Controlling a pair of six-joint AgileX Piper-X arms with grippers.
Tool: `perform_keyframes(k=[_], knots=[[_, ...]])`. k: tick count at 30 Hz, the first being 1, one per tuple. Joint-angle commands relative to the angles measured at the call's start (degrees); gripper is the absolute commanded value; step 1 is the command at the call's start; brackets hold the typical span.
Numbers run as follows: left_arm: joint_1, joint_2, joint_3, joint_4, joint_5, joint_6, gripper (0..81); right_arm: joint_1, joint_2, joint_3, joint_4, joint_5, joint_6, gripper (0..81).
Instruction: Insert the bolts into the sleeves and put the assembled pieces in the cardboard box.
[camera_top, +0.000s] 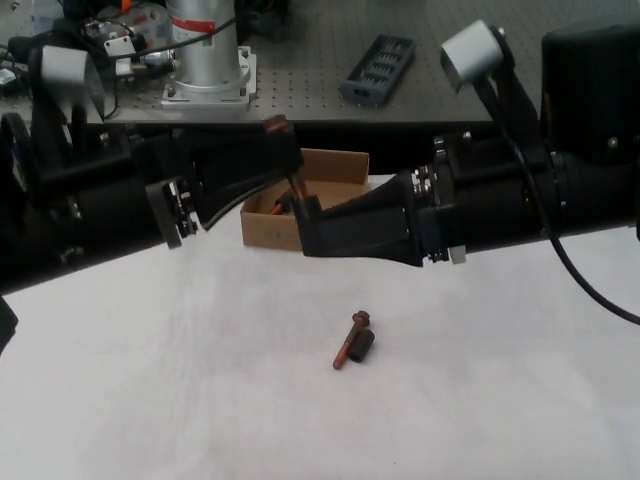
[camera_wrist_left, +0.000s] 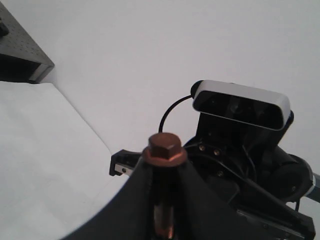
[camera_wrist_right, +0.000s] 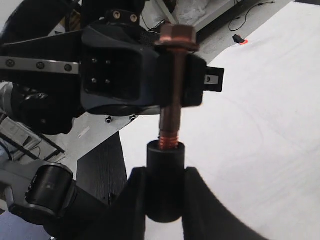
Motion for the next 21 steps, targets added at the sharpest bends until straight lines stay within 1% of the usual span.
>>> perform_keyframes(k=[1, 5, 8, 12, 16, 21], knots=[[-0.09, -0.18, 0.56, 4.29, 4.71, 0.97, 0.6, -0.83, -0.82, -1.32, -3.53, -2.03, -2.14, 2.8], [-0.09, -0.18, 0.56, 4.86, 5.54, 1.28, 0.6, -0.83, -0.82, -1.32, -2.24, -2.36, -3.06, 2.8], [-0.09, -0.18, 0.32, 6.0, 8.9, 3.19, 0.6, -0.83, -0.82, -1.32, -2.26, -2.56, -3.17, 2.8], [-0.09, -0.18, 0.31, 6.07, 9.96, 3.86, 0.6, -0.83, -0.82, -1.32, -2.26, -2.56, -3.17, 2.8], [-0.09, -0.18, 0.31, 6.07, 12.9, 3.86, 0.6, -0.83, -0.82, -1.32, -2.26, -2.56, -3.17, 2.8], [-0.09, -0.18, 0.31, 5.88, 12.78, 4.31, 0.6, -0.83, -0.82, -1.32, -2.26, -2.57, -3.36, 2.8]])
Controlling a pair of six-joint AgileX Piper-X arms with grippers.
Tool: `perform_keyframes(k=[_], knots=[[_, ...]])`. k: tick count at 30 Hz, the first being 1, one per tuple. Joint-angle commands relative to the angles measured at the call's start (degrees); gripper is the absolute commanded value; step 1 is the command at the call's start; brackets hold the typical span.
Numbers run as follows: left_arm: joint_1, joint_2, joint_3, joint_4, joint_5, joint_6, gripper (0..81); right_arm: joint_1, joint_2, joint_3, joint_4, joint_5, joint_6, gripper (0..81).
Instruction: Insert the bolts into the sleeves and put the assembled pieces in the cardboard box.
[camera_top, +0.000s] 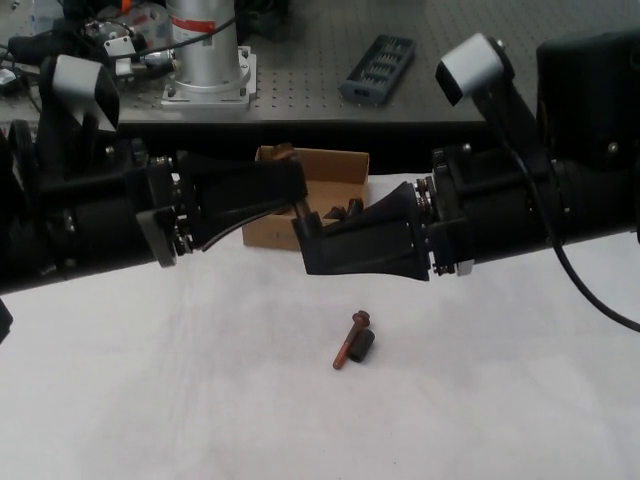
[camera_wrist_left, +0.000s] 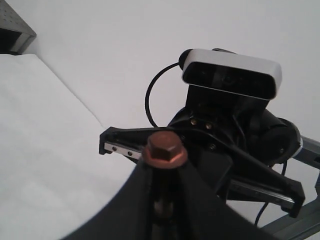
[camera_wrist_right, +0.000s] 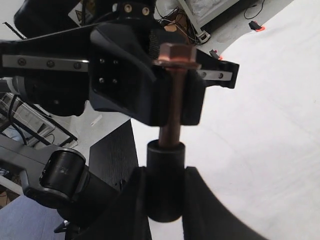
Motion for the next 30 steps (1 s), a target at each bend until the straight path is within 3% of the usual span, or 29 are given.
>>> perform_keyframes(k=[1, 6, 8, 13, 15, 30], knots=[[-0.19, 0.23, 0.44, 2.27, 5.14, 0.88, 0.6, -0.83, -0.82, -1.32, -4.34, -0.13, -1.79, 2.8], [-0.19, 0.23, 0.44, 1.68, 2.79, 1.31, 0.1, -0.83, -0.82, -1.32, -4.34, -0.13, -1.79, 2.8], [-0.19, 0.23, 0.44, 0.98, 2.81, 1.48, 5.2, -0.83, -0.82, -1.32, -4.34, 0.18, -1.77, 2.8], [-0.19, 0.23, 0.44, -0.85, 2.05, -0.27, 40.9, -0.83, -0.82, -1.32, -4.34, 0.36, -1.77, 2.8], [-0.19, 0.23, 0.44, -1.02, 0.81, -2.59, 50.2, -0.83, -0.82, -1.32, -4.34, 0.36, -1.77, 2.8], [1.21, 0.23, 0.14, -1.62, -0.36, -4.31, 50.2, -0.94, -0.82, -1.32, -4.34, 1.4, -1.77, 2.8]])
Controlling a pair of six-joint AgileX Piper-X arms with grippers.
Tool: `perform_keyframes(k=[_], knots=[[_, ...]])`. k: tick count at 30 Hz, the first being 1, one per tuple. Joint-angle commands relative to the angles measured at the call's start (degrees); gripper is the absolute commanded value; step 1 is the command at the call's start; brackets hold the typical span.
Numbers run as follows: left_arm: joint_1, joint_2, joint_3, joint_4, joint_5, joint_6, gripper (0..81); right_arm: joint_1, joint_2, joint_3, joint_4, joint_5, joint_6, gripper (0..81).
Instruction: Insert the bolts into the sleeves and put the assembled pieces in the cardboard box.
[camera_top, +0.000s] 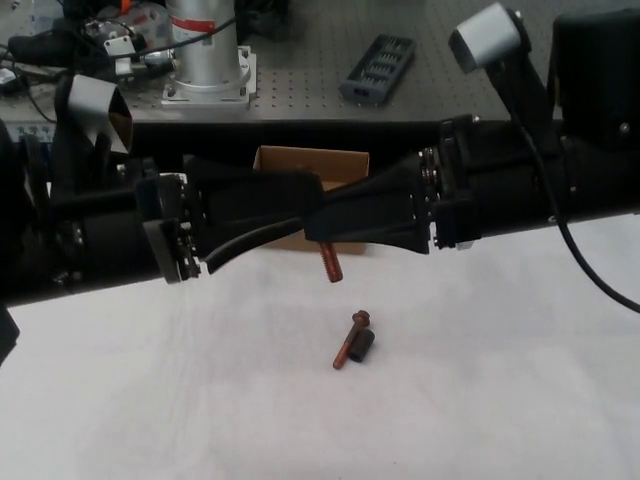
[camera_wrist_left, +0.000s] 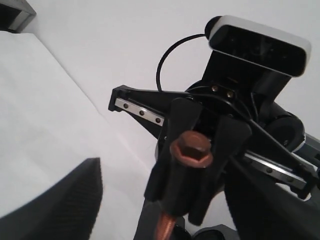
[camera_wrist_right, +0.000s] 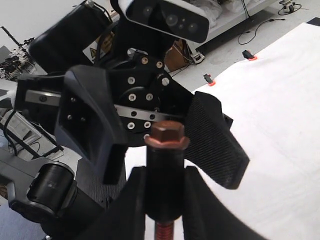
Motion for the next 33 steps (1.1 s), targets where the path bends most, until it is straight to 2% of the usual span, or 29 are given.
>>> perform_keyframes(k=[1, 7, 12, 15, 25, 29, 33], knots=[[1.81, -0.17, -0.64, -1.29, -0.16, -1.56, 49.1, -0.34, -0.82, -0.77, -1.17, 0.86, -0.46, 2.8], [9.17, -2.76, -0.64, -0.35, 5.08, -1.77, 37.0, -1.81, 0.02, -1.14, -1.17, 4.7, -0.46, 2.8], [14.82, -8.29, -0.64, 5.06, 6.43, -1.53, 24.6, -4.42, 4.52, -4.41, -1.17, 5.68, 1.7, 2.8], [17.29, -12.73, -0.64, 10.44, 6.42, -0.71, 20.1, -5.51, 9.19, -8.22, -1.17, 5.68, 1.69, 2.8], [22.42, -28.16, -0.64, 36.54, 6.28, 10.75, 6.3, -8.17, 30.62, -30.78, 3.96, 10.62, 1.69, 2.8], [23.94, -33.64, -0.64, 48.05, 5.27, 15.17, 5.3, -9.48, 39.98, -42.16, 9.47, 14.44, 1.69, 2.8], [24.66, -37.93, -0.64, 57.93, 1.47, 17.63, 5.3, -10.42, 49.05, -53.56, 16.58, 17.53, 1.69, 2.8]])
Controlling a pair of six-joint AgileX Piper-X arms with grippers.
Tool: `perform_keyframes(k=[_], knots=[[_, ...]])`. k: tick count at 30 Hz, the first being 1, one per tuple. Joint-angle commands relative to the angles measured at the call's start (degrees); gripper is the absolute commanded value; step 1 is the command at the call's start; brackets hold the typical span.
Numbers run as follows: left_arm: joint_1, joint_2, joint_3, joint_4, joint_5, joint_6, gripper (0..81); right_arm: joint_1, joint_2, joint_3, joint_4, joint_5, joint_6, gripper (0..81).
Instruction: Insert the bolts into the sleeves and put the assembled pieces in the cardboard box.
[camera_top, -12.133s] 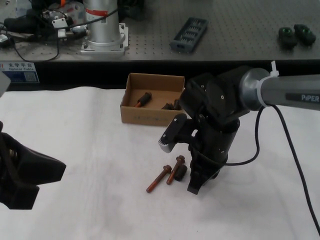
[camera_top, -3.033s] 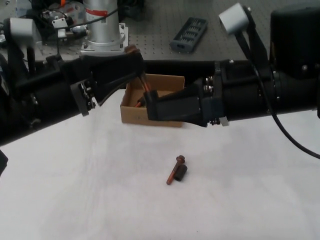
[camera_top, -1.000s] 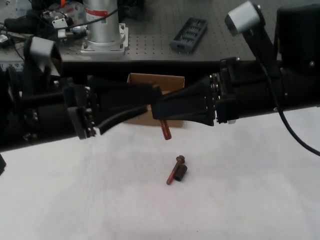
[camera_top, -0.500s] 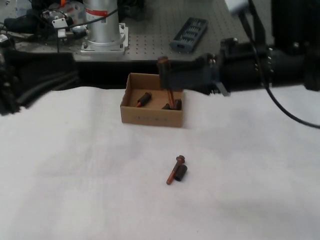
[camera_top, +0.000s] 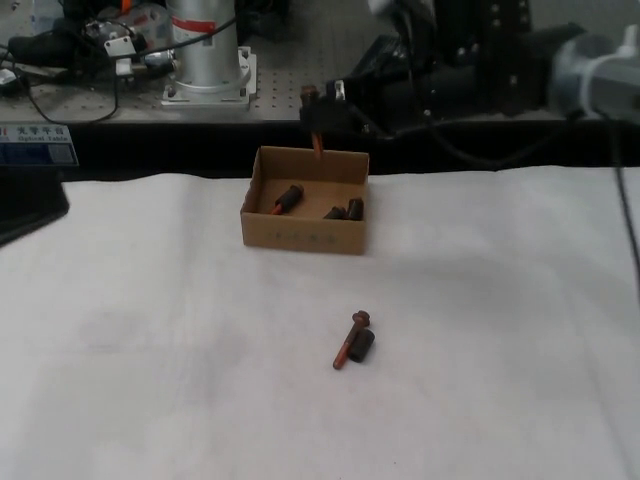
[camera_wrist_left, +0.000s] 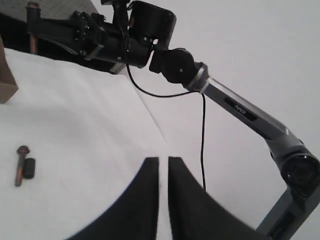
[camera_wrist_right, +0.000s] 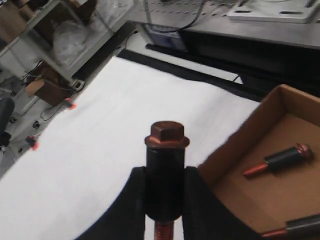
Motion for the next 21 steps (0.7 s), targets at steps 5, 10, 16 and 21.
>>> perform_keyframes(k=[5, 10, 16, 21], knots=[[0.5, -6.54, -0.5, 15.37, -5.49, 3.98, 5.3, -0.5, 8.81, -11.3, 7.53, 2.01, 0.02, 2.8], [0.5, -7.22, -0.5, 17.56, -5.47, 4.38, 5.3, -0.5, 15.56, -17.83, 10.57, 2.81, 1.43, 2.8], [0.5, -7.22, -0.5, 17.56, -5.47, 7.28, 5.3, -0.5, 17.96, -18.96, 10.41, 6.51, 1.02, 2.8], [0.5, -7.22, -0.5, 17.56, -5.47, 7.28, 5.3, -0.5, 17.81, -19.58, 10.41, 7.03, -0.48, 1.8]])
